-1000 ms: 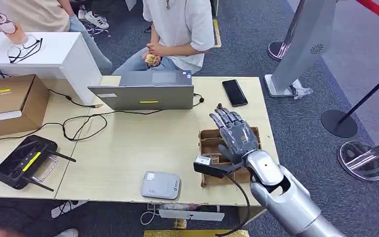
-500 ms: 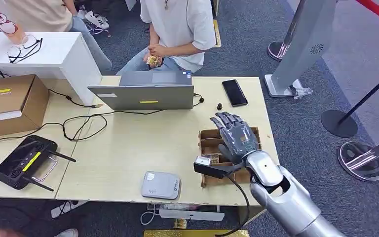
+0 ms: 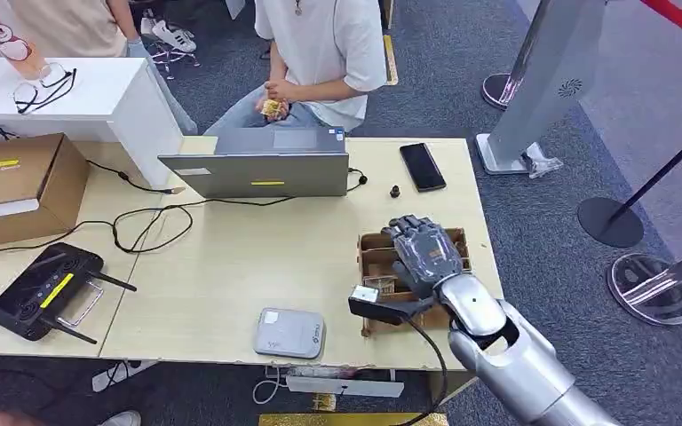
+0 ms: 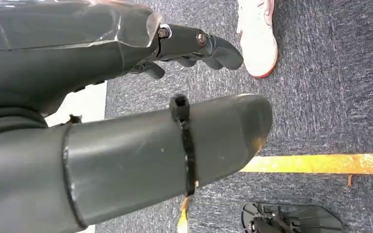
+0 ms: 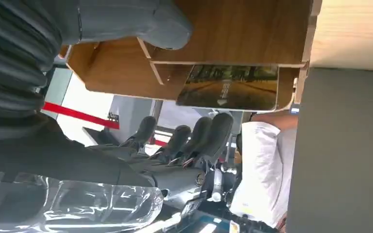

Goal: Pass the card to the sensor for recognition and then transmit it.

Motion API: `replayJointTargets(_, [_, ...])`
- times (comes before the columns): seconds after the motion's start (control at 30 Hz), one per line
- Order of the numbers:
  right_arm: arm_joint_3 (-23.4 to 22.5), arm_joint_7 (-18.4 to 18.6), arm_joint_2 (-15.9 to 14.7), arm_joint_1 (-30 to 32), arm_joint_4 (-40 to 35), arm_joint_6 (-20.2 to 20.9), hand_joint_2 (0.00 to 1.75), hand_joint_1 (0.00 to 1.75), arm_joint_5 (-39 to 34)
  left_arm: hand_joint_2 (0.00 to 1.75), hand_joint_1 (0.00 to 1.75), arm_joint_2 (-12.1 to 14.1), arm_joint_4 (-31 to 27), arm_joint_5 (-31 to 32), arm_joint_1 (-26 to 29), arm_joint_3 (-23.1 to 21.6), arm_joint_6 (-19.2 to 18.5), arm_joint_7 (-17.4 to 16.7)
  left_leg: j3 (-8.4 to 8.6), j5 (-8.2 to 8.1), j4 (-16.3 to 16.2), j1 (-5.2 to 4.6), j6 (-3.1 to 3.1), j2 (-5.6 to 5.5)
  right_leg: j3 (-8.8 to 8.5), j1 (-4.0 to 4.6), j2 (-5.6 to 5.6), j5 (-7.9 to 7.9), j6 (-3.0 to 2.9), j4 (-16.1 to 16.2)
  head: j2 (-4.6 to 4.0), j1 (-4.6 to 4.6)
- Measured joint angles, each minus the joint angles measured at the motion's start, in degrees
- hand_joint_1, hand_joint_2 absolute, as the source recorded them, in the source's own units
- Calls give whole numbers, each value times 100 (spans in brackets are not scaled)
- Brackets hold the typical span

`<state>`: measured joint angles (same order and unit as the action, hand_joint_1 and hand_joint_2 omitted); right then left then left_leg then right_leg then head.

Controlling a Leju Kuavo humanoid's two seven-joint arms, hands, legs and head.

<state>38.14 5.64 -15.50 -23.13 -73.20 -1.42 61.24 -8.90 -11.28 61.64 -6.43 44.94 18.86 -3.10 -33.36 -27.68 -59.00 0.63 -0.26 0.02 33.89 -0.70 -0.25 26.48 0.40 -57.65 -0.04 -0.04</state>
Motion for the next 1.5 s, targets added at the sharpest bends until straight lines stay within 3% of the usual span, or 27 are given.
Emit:
replayJointTargets(0.03, [7, 0, 2, -14, 13, -2, 175, 79, 11, 0, 0, 0, 0, 0, 0, 0, 0, 0, 0, 0, 0, 0, 0, 0, 0, 0, 0, 0, 0, 0, 0, 0])
replayJointTargets(0.1, [31, 0, 2, -47, 46, -4, 175, 124, 11, 0, 0, 0, 0, 0, -2, 0, 0, 4, 0, 0, 0, 0, 0, 0, 0, 0, 0, 0, 0, 0, 0, 0])
replayJointTargets(0.13, [39, 0, 7, -63, 55, -4, 175, 124, 11, 0, 0, 0, 0, 0, -2, 0, 0, 4, 0, 0, 0, 0, 0, 0, 0, 0, 0, 0, 0, 0, 0, 0])
replayJointTargets(0.17, [48, 0, 9, -77, 63, -4, 175, 136, 11, 0, 0, 0, 0, -2, -2, 0, 0, 4, 0, 0, 0, 0, 0, 0, 0, 0, 0, 0, 0, 0, 0, 0])
replayJointTargets(0.27, [68, 0, 24, -122, 85, -4, 175, 152, 11, 0, 0, 0, 0, -11, -2, 0, 2, 4, 0, 0, 0, 0, 0, 0, 0, 0, 0, 0, 0, 0, 0, 0])
replayJointTargets(0.33, [87, -2, 28, -130, 111, -4, 175, 148, 13, 0, 0, 0, 0, -11, -1, 0, 4, 4, 0, 0, 0, 0, 0, -1, 0, 0, -2, 0, 0, 0, 0, -2])
replayJointTargets(0.47, [144, -63, 39, -201, 171, -48, 175, 157, 4, 0, 0, 0, 0, -31, 0, 0, 11, 11, -1, 0, 0, 0, 0, -1, 0, 0, -2, 0, 0, 0, 0, 0])
replayJointTargets(0.57, [177, -87, 61, -236, 219, -118, 175, 173, -15, 0, 0, 0, 0, -55, 1, 0, 11, 24, -1, 0, 0, 0, 0, 0, 0, 0, -1, 0, 0, 0, 0, 0])
replayJointTargets(1.07, [236, -17, 92, -242, 232, -627, 175, 175, -109, 0, 0, 20, 0, 31, -1, 0, -72, 70, 1, 0, -1, 0, 0, 0, 1, 0, 0, 0, 0, 0, 0, 0])
replayJointTargets(1.27, [120, 133, 59, -121, -190, -785, 175, 175, -65, 0, 0, 48, 0, 63, -5, 0, -109, 44, 1, 0, -1, 0, 0, 2, 2, 0, 2, 0, 0, 0, 0, 0])
replayJointTargets(1.5, [41, 24, 68, -137, -461, -867, 175, 175, 11, 0, 0, 48, 0, -87, 9, 0, -50, 77, -1, 0, -1, 0, 0, 0, 0, 0, 0, 0, 0, 0, 0, 0])
